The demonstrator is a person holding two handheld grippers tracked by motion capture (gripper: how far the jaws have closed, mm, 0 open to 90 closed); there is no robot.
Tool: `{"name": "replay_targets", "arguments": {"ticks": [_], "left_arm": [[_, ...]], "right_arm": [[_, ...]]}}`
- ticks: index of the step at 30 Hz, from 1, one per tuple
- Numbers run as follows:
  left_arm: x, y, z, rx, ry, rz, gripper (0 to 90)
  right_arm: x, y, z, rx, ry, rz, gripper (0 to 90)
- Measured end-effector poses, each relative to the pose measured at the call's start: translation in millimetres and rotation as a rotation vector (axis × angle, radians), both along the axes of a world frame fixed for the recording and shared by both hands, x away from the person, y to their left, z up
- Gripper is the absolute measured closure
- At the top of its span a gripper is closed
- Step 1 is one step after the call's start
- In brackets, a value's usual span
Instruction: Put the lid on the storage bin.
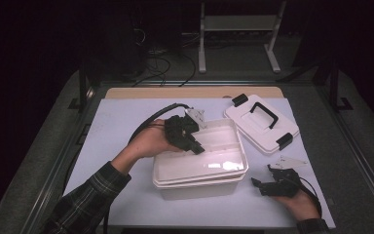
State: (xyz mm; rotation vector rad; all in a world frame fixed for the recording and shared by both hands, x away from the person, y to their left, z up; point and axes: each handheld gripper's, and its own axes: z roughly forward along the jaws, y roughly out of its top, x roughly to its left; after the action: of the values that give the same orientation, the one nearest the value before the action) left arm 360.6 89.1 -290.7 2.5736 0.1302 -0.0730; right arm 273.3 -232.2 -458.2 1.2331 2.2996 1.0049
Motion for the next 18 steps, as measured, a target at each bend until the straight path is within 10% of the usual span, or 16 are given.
{"name": "replay_targets", "arguments": {"ticks": [18], "left_arm": [[4.5,0.3,-23.1,0.019,0.011,0.017,88.6]], "right_arm": [[0.7,0.6,-0.1,-0.02,-0.001,-0.024,13.0]]}}
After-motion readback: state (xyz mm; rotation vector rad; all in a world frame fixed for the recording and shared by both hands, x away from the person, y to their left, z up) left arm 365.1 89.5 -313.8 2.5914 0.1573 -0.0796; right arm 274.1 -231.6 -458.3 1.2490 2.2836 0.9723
